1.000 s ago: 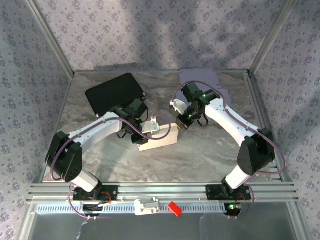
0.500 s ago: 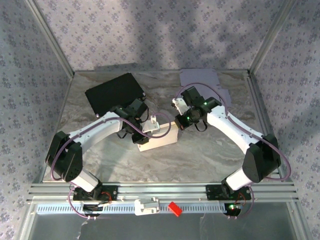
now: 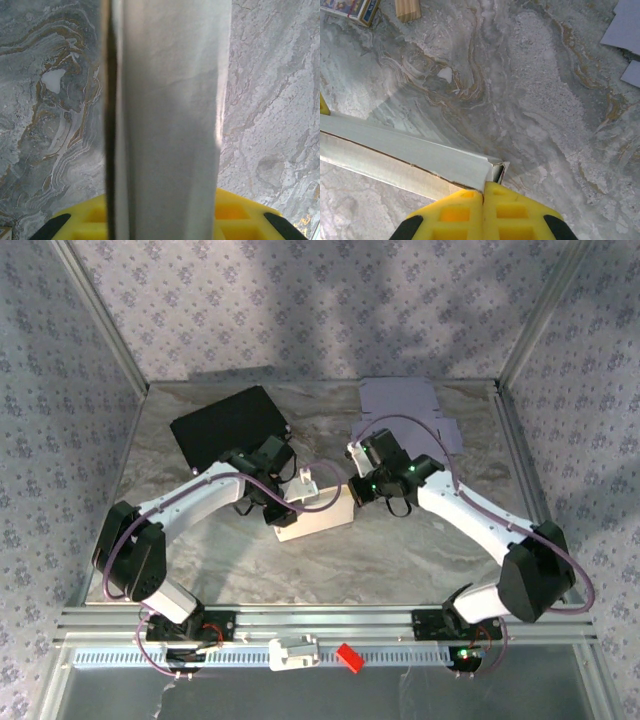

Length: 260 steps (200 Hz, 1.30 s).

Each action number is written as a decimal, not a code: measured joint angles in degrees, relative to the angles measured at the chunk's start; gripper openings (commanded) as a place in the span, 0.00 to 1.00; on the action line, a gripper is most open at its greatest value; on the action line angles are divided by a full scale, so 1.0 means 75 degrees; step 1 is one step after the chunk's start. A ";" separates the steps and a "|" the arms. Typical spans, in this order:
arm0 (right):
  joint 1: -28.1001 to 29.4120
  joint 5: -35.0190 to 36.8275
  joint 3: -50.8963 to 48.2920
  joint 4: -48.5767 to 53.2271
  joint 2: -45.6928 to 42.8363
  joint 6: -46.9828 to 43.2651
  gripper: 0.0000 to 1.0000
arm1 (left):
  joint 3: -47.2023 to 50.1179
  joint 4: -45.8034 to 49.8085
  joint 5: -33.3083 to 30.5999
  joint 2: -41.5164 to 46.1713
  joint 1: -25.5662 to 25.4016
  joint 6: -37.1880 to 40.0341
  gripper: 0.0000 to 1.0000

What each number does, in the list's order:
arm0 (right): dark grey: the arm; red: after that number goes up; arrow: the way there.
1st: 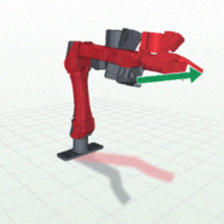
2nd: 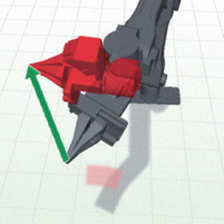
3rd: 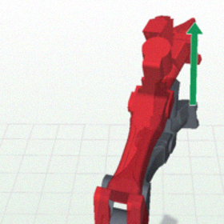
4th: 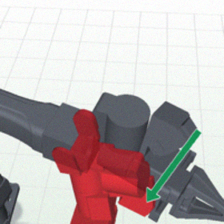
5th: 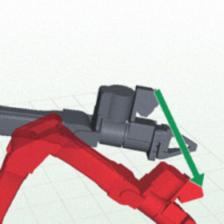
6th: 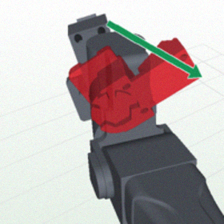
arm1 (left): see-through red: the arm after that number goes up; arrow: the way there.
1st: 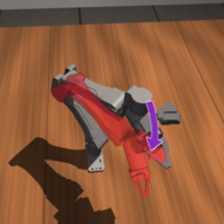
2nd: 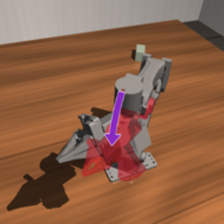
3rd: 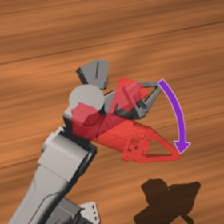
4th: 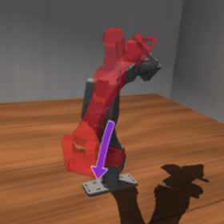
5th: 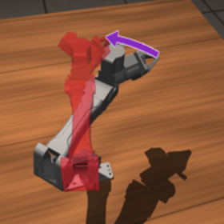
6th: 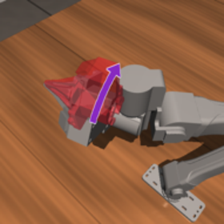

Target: Fold the paper box

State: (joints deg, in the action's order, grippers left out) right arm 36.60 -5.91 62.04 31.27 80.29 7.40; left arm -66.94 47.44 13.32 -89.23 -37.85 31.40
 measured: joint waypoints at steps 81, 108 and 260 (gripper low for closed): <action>0.0466 0.0903 -0.0411 -0.0731 -0.0187 0.0254 0.00 | 0.0055 -0.0280 -0.0353 0.0090 0.0085 -0.0641 0.44; 0.0539 0.0970 -0.0411 -0.0731 -0.0175 0.0388 0.00 | 0.0315 -0.0595 -0.0527 0.0460 0.0105 -0.1043 0.50; 0.0662 0.1107 0.0017 -0.0428 0.0149 0.0708 0.00 | 0.0743 -0.0676 -0.1023 0.2629 0.0452 -0.3850 0.46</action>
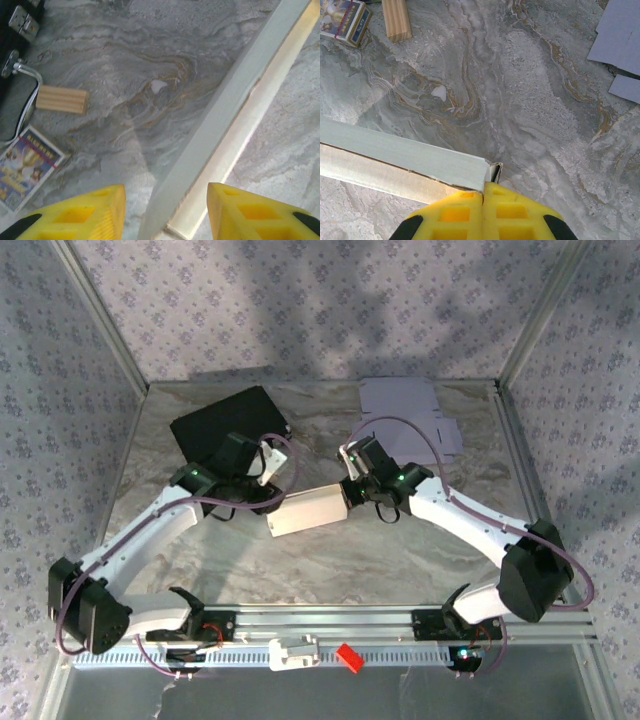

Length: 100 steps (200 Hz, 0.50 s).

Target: Fold the paper box

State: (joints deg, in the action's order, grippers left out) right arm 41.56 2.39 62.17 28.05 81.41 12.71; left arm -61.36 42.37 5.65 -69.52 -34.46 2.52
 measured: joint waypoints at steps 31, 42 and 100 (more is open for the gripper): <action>0.0000 -0.0023 0.0102 0.0093 0.0055 -0.0003 0.00 | -0.0099 0.0962 -0.0259 0.0510 0.0003 -0.0612 0.45; 0.0000 -0.0032 0.0146 0.0143 0.0076 0.0000 0.00 | -0.0099 0.1169 -0.0306 0.0597 0.0044 -0.0697 0.43; -0.0029 -0.0064 0.0251 0.0268 0.0146 -0.0003 0.00 | -0.0326 0.1623 -0.0079 -0.0029 0.0411 -0.0831 0.40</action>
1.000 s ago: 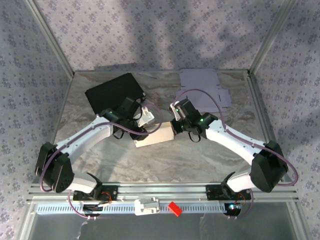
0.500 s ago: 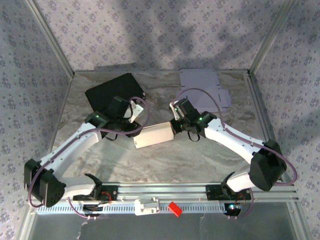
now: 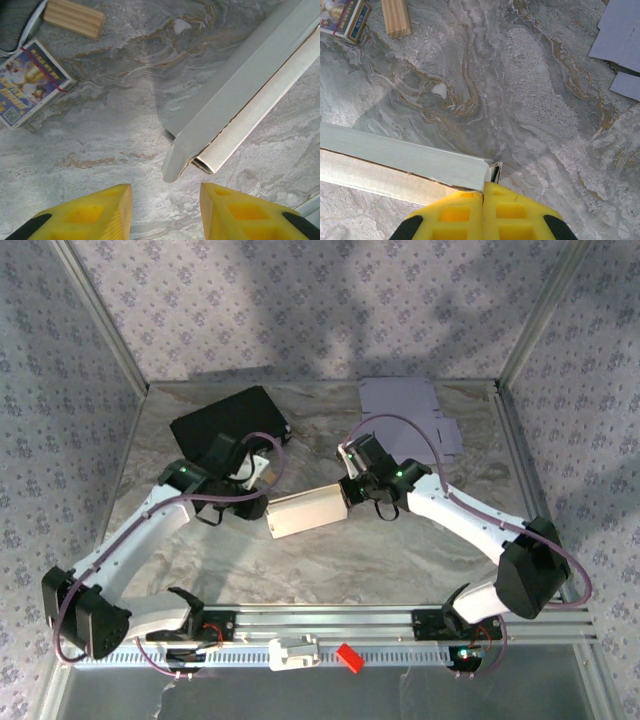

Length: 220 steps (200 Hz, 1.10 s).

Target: Fold the paper box

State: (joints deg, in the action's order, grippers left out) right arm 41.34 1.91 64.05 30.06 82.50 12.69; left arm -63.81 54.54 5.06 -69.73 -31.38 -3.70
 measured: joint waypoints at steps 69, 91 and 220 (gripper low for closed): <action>-0.0029 -0.0061 0.0029 0.0035 0.0020 0.0000 0.00 | -0.0318 0.0061 0.0175 -0.0501 0.0000 0.0160 0.38; -0.0061 -0.0090 0.0041 0.0052 0.0029 0.0000 0.00 | -0.0318 0.0096 0.0195 -0.0504 0.0000 0.0230 0.35; -0.0117 -0.0169 0.0131 0.0055 0.0128 0.0000 0.00 | -0.0323 0.0131 0.0265 -0.0775 0.0000 0.0437 0.26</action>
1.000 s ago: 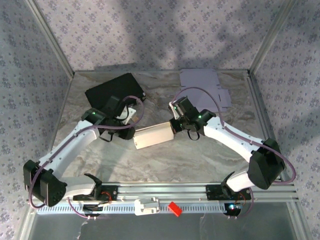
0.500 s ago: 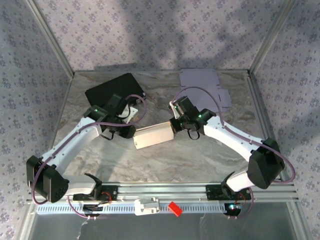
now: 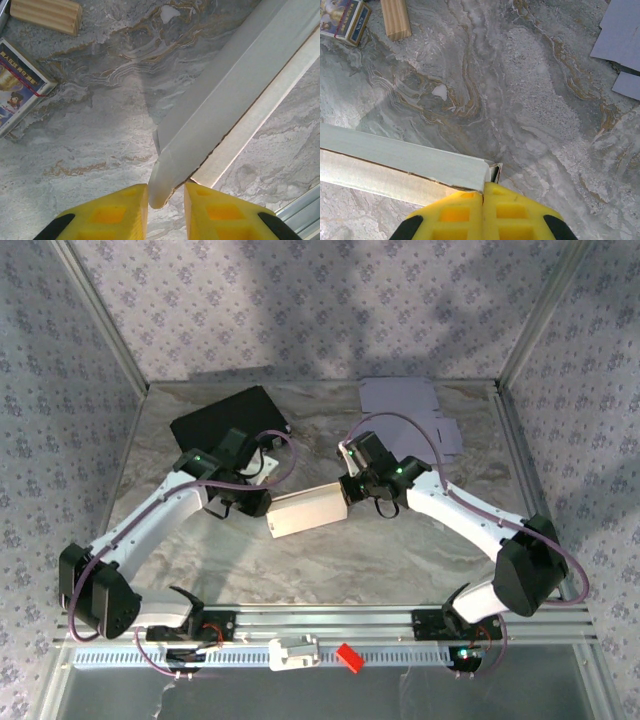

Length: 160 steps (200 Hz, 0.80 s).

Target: Fold the paper box

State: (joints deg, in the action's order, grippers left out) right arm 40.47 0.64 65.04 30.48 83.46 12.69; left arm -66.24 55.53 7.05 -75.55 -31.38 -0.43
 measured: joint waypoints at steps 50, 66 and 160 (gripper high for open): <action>-0.0012 0.0000 0.0006 -0.0006 0.0015 0.0000 0.00 | 0.0000 0.0000 -0.0032 0.0000 0.0000 0.0082 0.20; -0.0012 0.0000 0.0006 -0.0006 0.0015 0.0000 0.00 | 0.0000 0.0000 -0.0032 0.0000 0.0000 0.0082 0.16; 0.0012 0.0015 0.0006 -0.0006 0.0015 0.0058 0.00 | -0.0236 0.0079 -0.0029 -0.0201 0.0020 -0.0356 0.03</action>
State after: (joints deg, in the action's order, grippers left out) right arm 40.56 0.75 65.08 30.44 83.57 13.13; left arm -68.01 56.12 6.83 -77.06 -31.22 -3.09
